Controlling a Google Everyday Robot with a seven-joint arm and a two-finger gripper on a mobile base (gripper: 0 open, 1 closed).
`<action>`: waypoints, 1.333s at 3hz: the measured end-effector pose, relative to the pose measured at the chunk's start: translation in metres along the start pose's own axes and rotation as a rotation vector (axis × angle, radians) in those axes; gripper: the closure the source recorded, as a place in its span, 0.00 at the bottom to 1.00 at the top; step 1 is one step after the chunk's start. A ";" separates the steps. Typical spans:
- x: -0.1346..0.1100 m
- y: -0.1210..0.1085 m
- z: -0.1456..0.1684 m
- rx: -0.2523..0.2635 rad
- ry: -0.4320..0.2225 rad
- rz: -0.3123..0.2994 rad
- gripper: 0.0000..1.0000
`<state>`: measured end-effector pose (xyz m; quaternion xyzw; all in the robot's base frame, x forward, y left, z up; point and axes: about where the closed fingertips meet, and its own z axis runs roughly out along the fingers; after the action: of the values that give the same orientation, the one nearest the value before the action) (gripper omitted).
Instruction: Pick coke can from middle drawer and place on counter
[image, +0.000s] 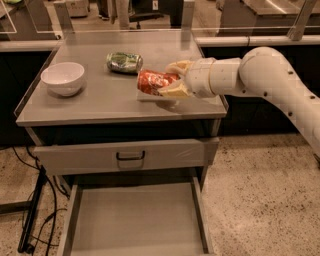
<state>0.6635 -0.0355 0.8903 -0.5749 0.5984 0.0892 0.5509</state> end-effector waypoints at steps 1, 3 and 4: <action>0.003 -0.006 0.016 -0.023 0.002 0.013 1.00; 0.016 -0.008 0.050 -0.070 0.026 0.037 1.00; 0.027 -0.004 0.058 -0.083 0.041 0.058 1.00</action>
Offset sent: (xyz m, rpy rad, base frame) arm 0.0432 0.0247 -0.0191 -0.0159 0.0662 0.0275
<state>0.7063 -0.0100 0.8497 -0.5813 0.6217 0.1184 0.5114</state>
